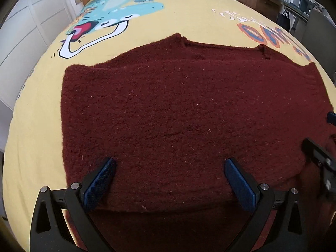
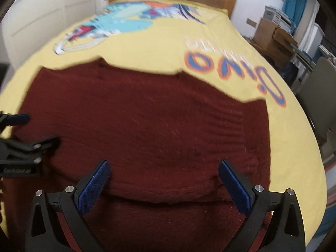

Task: Fold small clothes
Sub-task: 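Open the right gripper and withdraw both grippers above the sweater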

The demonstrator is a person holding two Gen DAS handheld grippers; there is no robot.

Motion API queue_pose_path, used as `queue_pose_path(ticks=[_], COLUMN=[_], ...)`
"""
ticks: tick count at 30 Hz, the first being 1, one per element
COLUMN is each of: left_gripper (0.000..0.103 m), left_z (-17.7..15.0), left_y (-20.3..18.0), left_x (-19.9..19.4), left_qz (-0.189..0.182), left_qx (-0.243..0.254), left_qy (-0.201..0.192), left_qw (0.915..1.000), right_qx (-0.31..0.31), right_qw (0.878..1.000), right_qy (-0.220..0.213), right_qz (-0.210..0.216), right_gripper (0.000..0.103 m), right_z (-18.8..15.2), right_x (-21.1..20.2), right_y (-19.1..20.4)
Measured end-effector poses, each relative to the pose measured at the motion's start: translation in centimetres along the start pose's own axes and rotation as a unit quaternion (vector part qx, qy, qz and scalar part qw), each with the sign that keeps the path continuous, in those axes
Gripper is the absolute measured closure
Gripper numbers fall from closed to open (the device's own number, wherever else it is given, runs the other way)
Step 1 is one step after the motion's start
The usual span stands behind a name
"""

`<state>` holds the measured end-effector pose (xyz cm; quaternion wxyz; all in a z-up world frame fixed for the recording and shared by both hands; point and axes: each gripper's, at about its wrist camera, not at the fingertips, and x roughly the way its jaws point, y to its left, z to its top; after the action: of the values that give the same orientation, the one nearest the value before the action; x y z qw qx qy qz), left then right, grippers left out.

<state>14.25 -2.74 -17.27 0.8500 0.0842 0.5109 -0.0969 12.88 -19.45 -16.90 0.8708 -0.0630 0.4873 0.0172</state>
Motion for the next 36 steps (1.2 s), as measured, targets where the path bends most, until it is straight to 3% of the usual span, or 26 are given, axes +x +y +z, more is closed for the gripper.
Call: queue_pose_path(ticks=[8, 11, 16, 20, 25, 28, 32, 36], left_gripper=[0.001, 0.001, 0.001, 0.001, 0.001, 0.001, 0.001, 0.001], left_z=[-0.8, -1.4, -1.6, -1.0, -0.6, -0.8, -2.0, -4.3], left_y=[2.1, 2.9, 3.0, 3.3, 4.7, 5.5, 6.0, 5.9], left_x=[-0.2, -0.2, -0.3, -0.9, -4.1, -6.8, -10.2, -12.5], left_qz=[0.01, 0.005, -0.004, -0.022, -0.058, -0.049, -0.032, -0.014], left_qx=[-0.012, -0.022, -0.046, -0.052, -0.097, -0.119, -0.109, -0.095], left_qy=[-0.001, -0.001, -0.017, -0.005, -0.012, -0.02, -0.027, -0.005], left_qw=[0.9999, 0.9997, 0.9988, 0.9984, 0.9935, 0.9915, 0.9932, 0.9954], right_qx=[0.038, 0.072, 0.065, 0.083, 0.073, 0.061, 0.058, 0.063], right_qw=[0.999, 0.997, 0.998, 0.996, 0.997, 0.998, 0.998, 0.997], right_qy=[0.006, 0.02, 0.012, 0.024, 0.028, 0.024, 0.016, 0.027], right_qz=[-0.016, 0.013, 0.015, 0.032, 0.016, 0.004, 0.01, 0.019], right_gripper=[0.0, 0.0, 0.0, 0.0, 0.0, 0.0, 0.0, 0.0], right_z=[-0.5, -1.1, -1.7, -1.5, -1.2, -1.5, -2.5, -4.5], right_x=[1.3, 2.0, 2.4, 2.5, 0.5, -1.4, -4.5, -6.8], right_y=[-5.2, -7.0, -6.9, -7.3, -7.0, -6.7, -7.0, -7.5])
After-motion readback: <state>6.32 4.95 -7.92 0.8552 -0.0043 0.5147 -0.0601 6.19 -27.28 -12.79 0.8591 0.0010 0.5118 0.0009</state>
